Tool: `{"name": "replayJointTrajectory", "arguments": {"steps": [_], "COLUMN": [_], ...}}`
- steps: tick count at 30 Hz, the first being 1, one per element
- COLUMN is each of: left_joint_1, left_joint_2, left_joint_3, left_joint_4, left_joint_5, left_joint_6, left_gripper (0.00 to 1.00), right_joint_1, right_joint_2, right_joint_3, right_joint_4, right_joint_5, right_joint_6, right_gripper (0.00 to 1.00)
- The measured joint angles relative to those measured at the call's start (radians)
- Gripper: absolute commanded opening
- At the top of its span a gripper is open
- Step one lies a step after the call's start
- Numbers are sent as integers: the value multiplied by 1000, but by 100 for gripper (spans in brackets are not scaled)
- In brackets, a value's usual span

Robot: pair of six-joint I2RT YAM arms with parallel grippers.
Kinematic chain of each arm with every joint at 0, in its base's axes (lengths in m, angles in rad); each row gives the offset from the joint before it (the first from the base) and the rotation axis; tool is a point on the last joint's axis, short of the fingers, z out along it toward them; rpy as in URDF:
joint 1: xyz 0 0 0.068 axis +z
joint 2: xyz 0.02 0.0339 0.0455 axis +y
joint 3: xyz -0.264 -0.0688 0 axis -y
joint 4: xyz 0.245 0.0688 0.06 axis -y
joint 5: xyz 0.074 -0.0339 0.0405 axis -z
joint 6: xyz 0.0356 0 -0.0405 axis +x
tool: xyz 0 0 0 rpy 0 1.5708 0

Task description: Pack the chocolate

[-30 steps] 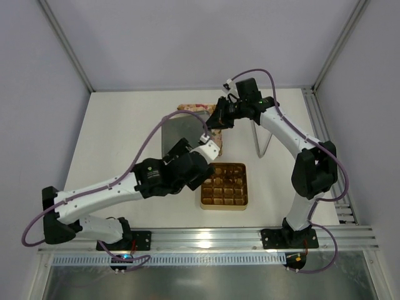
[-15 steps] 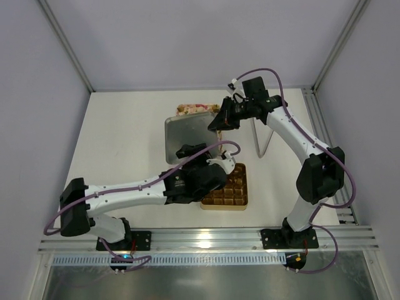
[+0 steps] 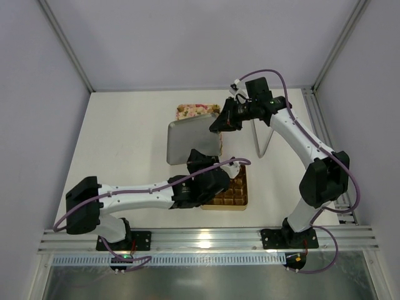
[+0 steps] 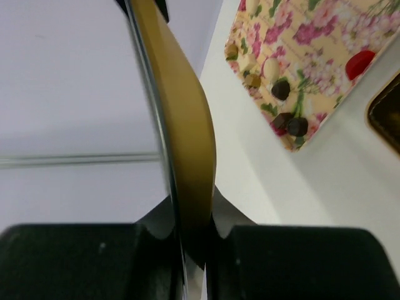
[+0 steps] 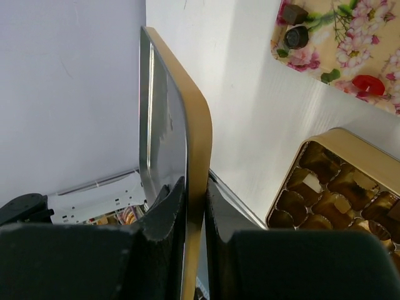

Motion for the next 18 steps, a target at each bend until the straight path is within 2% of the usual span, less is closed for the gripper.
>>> {"name": "replayJointTrajectory", "arguments": {"steps": [1, 4, 5, 8, 14, 18], "left_joint_1": [-3, -8, -7, -7, -8, -8], "left_joint_2": [7, 21, 21, 21, 3, -16], "left_joint_3": [-4, -5, -5, 21, 216, 340], "left_joint_4": [13, 47, 56, 44, -166, -292], "left_joint_5": [0, -10, -10, 0, 156, 323], "left_joint_6": [19, 43, 45, 27, -186, -351], "left_gripper": [0, 0, 0, 0, 0, 0], "right_joint_1": [-2, -2, -2, -3, -43, -137], "right_joint_2": [-3, -15, -18, -33, -107, -235], "right_joint_3": [0, -1, -1, -1, -2, -43], "right_joint_4": [0, -3, -3, -11, -28, 23], "right_joint_5": [-1, 10, 10, 39, 226, 350], "right_joint_6": [8, -3, -9, -29, -69, -60], "right_gripper": [18, 37, 50, 69, 85, 89]}}
